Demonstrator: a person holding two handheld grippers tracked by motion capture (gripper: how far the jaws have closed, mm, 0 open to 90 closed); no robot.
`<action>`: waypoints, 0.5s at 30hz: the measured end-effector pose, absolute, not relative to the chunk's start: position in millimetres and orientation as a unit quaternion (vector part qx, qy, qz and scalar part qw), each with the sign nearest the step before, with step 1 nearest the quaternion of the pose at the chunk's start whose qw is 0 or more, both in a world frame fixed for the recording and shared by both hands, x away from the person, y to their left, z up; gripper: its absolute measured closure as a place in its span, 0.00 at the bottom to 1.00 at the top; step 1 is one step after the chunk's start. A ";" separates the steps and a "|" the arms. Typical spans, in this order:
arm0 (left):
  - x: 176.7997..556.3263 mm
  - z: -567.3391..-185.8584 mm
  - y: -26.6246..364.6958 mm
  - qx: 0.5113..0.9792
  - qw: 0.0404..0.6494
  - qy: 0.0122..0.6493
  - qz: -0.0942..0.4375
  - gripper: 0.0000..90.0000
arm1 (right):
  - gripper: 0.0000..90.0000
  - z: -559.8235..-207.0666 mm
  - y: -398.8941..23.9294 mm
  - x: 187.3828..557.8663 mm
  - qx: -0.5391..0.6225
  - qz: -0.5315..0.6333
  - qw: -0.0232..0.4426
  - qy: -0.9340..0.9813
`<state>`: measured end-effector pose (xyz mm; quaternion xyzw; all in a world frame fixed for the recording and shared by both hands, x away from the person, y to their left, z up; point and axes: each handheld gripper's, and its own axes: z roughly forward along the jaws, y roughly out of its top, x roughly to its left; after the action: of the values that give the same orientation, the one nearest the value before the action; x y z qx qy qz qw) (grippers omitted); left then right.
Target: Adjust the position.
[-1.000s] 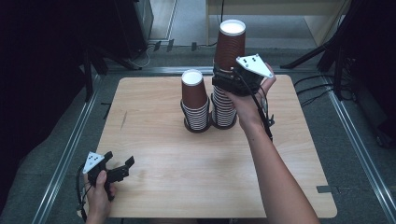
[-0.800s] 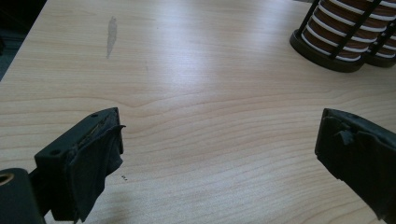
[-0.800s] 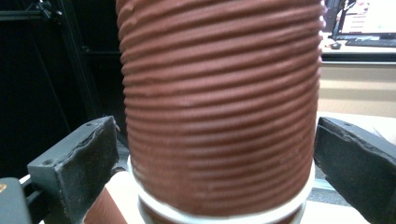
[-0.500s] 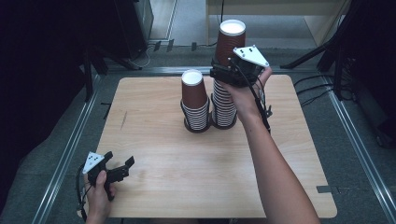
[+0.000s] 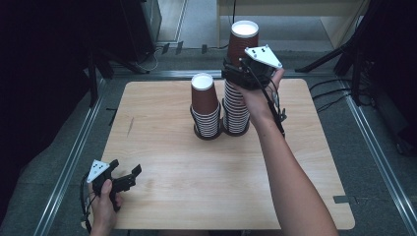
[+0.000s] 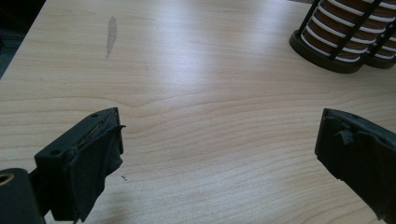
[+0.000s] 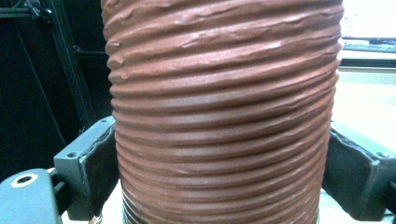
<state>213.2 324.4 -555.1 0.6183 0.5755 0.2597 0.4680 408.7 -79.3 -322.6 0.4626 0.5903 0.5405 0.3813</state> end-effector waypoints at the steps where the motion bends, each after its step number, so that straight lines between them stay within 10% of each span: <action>1: 213.2 -555.1 324.4 0.618 0.468 0.576 0.260 0.01 | 0.11 -322.6 -79.3 408.7 0.463 0.540 0.381 0.590; 15: 213.2 -555.2 325.0 0.617 0.470 0.576 0.259 0.01 | 0.14 -308.4 -76.3 405.4 0.460 0.547 0.399 0.574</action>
<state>213.2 325.0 -555.2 0.6169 0.5757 0.2592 0.4698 405.4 -76.3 -308.4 0.4599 0.5737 0.5475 0.3995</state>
